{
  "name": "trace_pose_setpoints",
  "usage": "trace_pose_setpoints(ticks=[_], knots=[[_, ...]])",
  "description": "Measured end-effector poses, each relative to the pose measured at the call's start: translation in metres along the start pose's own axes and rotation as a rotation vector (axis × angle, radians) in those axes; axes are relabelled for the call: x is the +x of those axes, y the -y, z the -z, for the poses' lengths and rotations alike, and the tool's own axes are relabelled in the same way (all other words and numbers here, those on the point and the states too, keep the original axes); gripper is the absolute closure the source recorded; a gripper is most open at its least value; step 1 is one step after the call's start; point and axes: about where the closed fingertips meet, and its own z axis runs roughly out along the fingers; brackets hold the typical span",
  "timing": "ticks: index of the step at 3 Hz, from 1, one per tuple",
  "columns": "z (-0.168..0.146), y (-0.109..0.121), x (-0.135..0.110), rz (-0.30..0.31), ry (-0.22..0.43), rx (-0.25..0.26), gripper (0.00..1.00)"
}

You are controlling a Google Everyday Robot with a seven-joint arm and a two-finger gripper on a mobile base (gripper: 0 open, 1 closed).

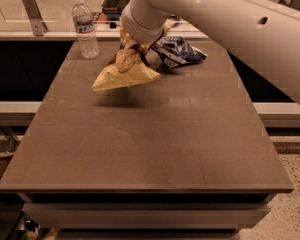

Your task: Move brown chip bag near water bottle

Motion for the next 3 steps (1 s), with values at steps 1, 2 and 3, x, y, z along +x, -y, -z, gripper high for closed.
trace_pose_setpoints(ticks=[1,2,3], knots=[[0.0,0.015,0.022,0.047,-0.033,0.031,1.0],[-0.009,0.033,0.039,0.097,-0.045,0.086,1.0],[-0.027,0.048,0.048,0.129,-0.038,0.153,1.0]])
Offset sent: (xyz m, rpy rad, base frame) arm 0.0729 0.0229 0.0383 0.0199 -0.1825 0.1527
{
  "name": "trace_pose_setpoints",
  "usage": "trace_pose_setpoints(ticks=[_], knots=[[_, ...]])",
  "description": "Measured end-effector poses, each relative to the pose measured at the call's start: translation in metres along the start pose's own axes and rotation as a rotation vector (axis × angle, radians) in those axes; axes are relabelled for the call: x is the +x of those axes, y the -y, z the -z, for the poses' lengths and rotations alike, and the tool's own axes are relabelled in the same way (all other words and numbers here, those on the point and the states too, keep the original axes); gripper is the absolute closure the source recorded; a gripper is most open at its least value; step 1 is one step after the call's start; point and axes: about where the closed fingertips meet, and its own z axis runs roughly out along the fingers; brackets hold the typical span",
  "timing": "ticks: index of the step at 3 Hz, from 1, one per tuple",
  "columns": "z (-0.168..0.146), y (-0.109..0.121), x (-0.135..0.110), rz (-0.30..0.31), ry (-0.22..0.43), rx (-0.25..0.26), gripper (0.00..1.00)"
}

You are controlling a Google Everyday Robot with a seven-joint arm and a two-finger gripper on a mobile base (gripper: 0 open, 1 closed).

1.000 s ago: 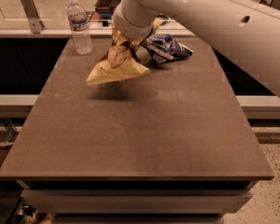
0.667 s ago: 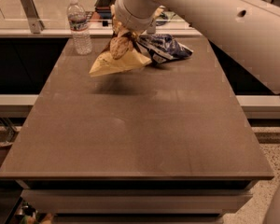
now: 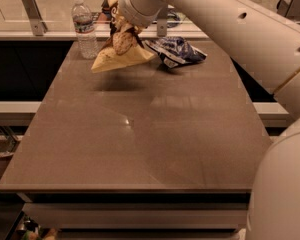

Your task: Move brown chip bag near water bottle

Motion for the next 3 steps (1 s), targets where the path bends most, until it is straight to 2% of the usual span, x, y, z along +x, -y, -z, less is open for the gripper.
trace_pose_setpoints(ticks=[2,3], knots=[[-0.04,0.013,0.005,0.019,0.028,0.107,1.0],[-0.057,0.009,0.002,-0.006,0.043,0.127,1.0]])
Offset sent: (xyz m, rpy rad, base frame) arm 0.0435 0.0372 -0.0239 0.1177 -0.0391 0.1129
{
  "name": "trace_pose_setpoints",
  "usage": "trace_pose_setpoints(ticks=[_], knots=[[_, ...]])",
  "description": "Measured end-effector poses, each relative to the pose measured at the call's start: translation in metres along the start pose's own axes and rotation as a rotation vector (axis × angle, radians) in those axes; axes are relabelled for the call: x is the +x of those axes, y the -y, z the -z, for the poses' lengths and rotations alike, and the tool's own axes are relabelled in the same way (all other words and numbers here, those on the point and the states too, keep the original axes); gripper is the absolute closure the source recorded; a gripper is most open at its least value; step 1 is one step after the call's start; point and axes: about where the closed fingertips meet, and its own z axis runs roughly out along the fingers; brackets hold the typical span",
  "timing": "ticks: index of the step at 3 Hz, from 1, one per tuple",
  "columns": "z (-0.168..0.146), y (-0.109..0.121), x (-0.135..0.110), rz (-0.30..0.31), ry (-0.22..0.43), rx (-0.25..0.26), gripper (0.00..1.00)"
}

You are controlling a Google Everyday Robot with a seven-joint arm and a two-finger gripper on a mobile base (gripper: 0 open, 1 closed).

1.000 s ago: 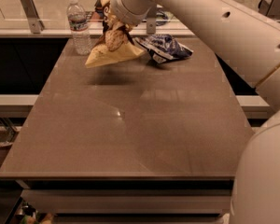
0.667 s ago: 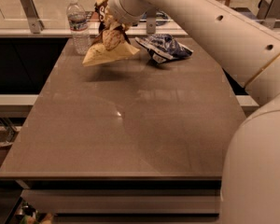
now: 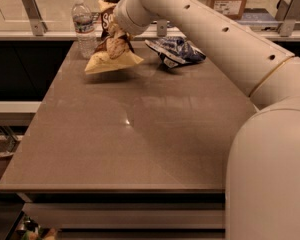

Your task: Move brown chip bag near water bottle

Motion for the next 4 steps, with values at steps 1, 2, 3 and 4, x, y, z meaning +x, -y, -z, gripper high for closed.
trace_pose_setpoints(ticks=[1,2,3,4], knots=[[-0.011,-0.019,-0.006,-0.051,0.013,-0.002,1.0],[-0.02,-0.039,-0.009,-0.094,0.035,-0.008,0.86],[-0.022,-0.038,-0.011,-0.092,0.039,-0.009,0.66],[-0.024,-0.039,-0.013,-0.092,0.043,-0.009,0.43]])
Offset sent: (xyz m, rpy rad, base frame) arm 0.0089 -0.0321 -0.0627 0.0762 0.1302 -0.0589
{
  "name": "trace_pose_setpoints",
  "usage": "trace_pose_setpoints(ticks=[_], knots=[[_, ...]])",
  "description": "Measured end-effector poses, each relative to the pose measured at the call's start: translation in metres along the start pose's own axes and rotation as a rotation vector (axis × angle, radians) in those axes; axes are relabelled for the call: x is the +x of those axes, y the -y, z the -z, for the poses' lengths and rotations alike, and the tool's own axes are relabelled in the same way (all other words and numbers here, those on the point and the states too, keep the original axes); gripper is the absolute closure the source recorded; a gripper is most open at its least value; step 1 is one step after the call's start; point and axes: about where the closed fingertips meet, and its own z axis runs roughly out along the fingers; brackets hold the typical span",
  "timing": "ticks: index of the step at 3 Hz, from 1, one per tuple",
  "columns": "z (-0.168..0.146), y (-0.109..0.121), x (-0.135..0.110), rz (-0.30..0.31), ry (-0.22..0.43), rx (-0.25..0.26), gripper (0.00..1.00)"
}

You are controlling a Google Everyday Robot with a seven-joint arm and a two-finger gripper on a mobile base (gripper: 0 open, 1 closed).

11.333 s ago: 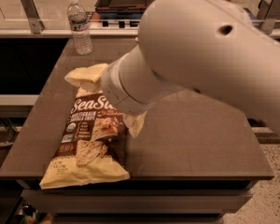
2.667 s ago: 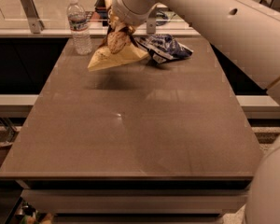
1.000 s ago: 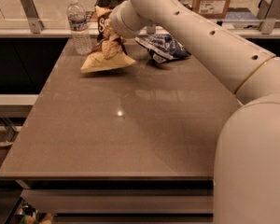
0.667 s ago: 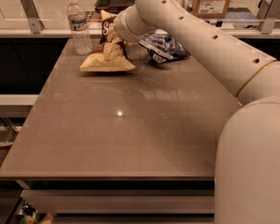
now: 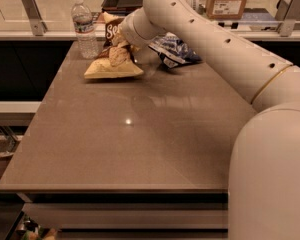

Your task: Move brown chip bag near water bottle

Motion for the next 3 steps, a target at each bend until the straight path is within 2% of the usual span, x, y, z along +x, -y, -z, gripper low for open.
trace_pose_setpoints(ticks=[1,2,3], knots=[[-0.0025,-0.0004,-0.0018,0.0,0.004,-0.001,0.19],[-0.0055,-0.0008,-0.004,0.001,0.009,-0.002,0.0],[-0.0055,-0.0008,-0.004,0.001,0.009,-0.002,0.0]])
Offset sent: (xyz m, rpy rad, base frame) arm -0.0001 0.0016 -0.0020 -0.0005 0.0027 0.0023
